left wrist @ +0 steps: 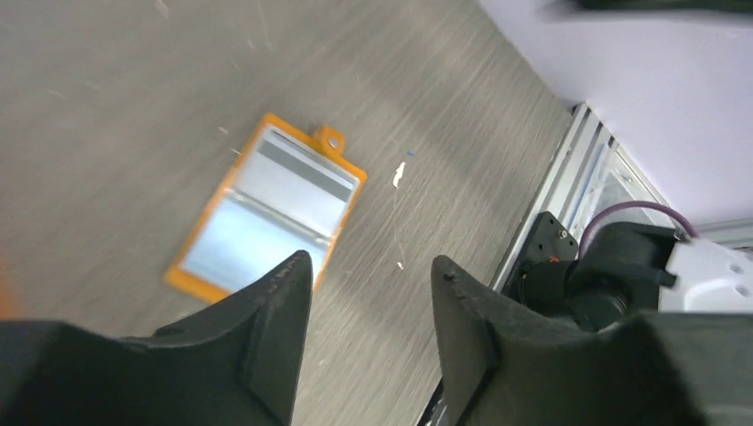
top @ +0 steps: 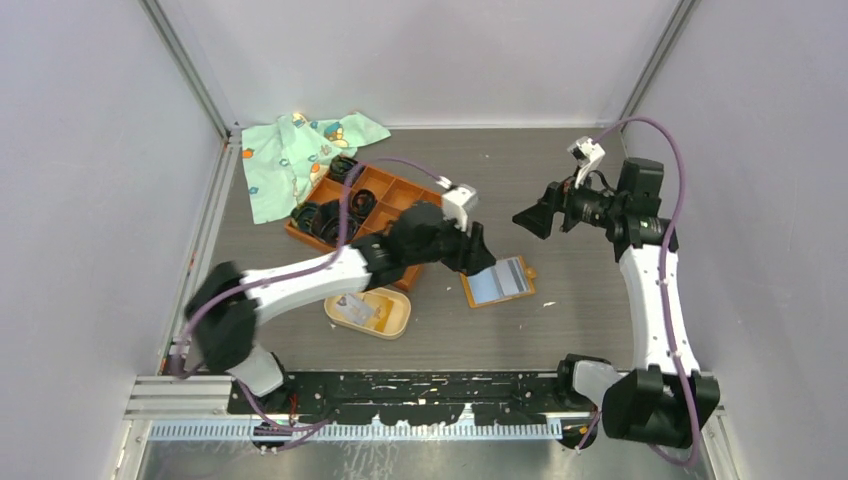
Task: Put the credit cards into the card holder
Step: Insert the credit card into the card holder, then move the storage box to the center of the board.
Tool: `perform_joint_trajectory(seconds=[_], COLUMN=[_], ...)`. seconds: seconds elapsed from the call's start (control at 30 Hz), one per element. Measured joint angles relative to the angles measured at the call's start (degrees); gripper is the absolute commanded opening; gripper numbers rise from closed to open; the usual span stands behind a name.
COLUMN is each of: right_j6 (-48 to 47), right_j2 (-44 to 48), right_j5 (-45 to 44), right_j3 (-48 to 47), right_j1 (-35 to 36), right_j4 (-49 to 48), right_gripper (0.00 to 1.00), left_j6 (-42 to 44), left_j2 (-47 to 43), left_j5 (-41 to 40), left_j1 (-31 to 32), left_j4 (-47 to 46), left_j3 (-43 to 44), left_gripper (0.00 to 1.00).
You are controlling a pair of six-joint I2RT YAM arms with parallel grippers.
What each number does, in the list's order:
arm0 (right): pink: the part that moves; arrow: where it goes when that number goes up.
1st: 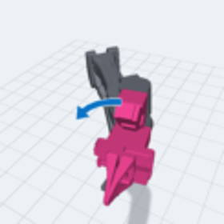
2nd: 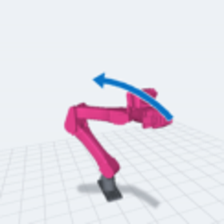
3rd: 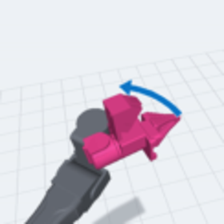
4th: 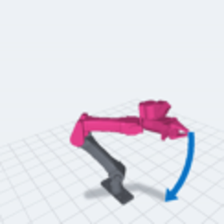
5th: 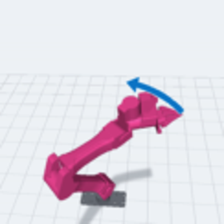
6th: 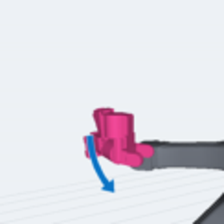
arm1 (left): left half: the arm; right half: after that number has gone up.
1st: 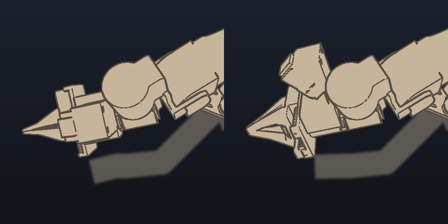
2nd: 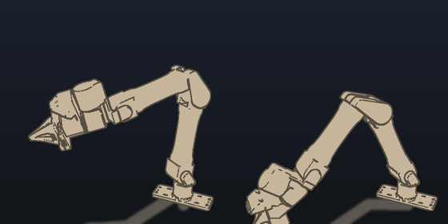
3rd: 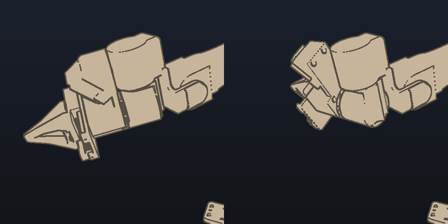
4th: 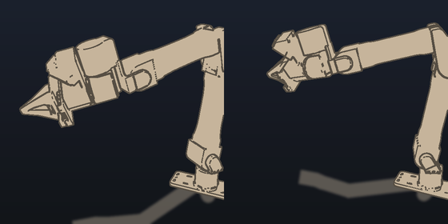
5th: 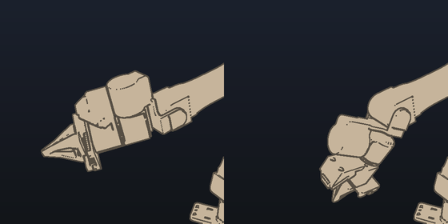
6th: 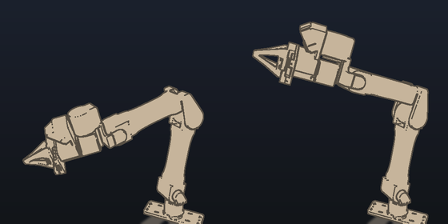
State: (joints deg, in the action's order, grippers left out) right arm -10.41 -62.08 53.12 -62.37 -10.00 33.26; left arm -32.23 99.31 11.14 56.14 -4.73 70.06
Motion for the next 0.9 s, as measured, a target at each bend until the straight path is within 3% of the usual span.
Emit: perform_joint_trajectory(seconds=[0.1,0.2,0.3,0.57,0.73,0.9], right_j6=[-0.72,-3.04,-4.17,-8.31,-9.44,-10.10], right_j2=[-3.04,-3.82,-3.78,-5.64,-6.54,-6.88], right_j5=[6.03,8.98,11.52,13.22,12.94,12.59], right_j3=[1.92,6.01,9.73,13.03,13.03,13.03], right_j1=[2.75,8.37,12.46,14.69,15.26,15.54], right_j4=[-1.90,-1.95,-2.60,-2.51,-1.88,-1.68], right_gripper=[1.00,1.00,0.99,0.99,0.99,0.99], left_j6=[7.45,11.50,12.24,6.10,2.03,-0.90], left_j2=[-14.32,-25.35,-30.75,-38.58,-38.05,-33.09], left_j5=[-5.27,-10.01,-12.26,-16.52,-20.28,-23.39], left_j1=[-0.07,-1.01,-3.89,-6.78,-6.78,-6.78], left_j4=[0.87,3.61,9.14,22.23,26.18,29.57], left_j3=[-6.64,-12.98,-18.47,-32.39,-33.00,-32.33], left_gripper=[0.76,0.77,0.73,0.62,0.58,0.62])
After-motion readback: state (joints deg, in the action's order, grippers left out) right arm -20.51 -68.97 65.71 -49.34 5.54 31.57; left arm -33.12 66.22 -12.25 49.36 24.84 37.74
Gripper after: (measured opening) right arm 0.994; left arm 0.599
